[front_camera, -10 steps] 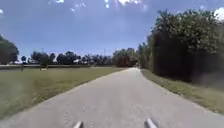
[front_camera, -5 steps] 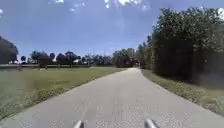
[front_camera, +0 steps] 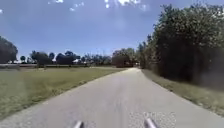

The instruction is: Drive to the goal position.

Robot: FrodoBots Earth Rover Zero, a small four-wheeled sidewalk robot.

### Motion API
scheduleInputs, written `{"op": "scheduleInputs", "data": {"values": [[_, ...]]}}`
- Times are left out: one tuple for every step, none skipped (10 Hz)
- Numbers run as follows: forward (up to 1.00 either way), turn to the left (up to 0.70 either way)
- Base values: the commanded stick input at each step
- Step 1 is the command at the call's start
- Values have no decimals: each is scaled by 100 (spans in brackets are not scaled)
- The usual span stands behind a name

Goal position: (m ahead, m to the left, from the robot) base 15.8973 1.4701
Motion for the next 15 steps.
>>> {"op": "scheduleInputs", "data": {"values": [[50,-20],[50,-19],[50,-2],[50,0],[50,0],[50,0],[50,0],[50,0],[50,0],[50,0],[50,0],[50,0],[50,0],[50,0],[50,0]]}}
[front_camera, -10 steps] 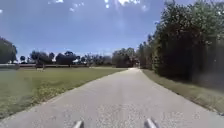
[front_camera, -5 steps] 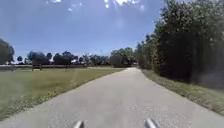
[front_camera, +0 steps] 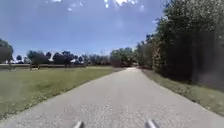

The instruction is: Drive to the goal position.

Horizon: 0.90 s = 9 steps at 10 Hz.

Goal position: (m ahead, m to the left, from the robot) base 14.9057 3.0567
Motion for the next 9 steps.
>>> {"op": "scheduleInputs", "data": {"values": [[50,0],[50,0],[50,0],[50,0],[50,0],[50,0],[50,0],[50,0],[50,0]]}}
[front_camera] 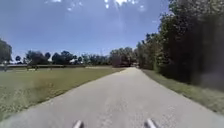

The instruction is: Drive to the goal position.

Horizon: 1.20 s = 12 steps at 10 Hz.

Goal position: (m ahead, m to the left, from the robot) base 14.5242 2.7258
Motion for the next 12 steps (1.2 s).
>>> {"op": "scheduleInputs", "data": {"values": [[50,0],[50,0],[50,-8],[50,-18],[50,-20],[50,-23],[50,-17],[50,0],[50,0],[50,0],[50,0],[50,0]]}}
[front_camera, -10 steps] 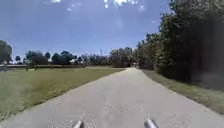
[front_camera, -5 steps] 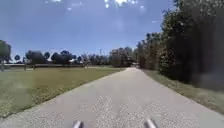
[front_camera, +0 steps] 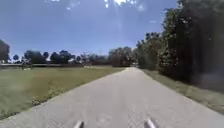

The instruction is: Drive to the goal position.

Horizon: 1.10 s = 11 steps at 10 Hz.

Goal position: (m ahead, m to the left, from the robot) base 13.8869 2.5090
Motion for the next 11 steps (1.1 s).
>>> {"op": "scheduleInputs", "data": {"values": [[50,0],[50,0],[50,0],[50,0],[50,0],[50,0],[50,0],[50,0],[50,0],[50,0],[50,0]]}}
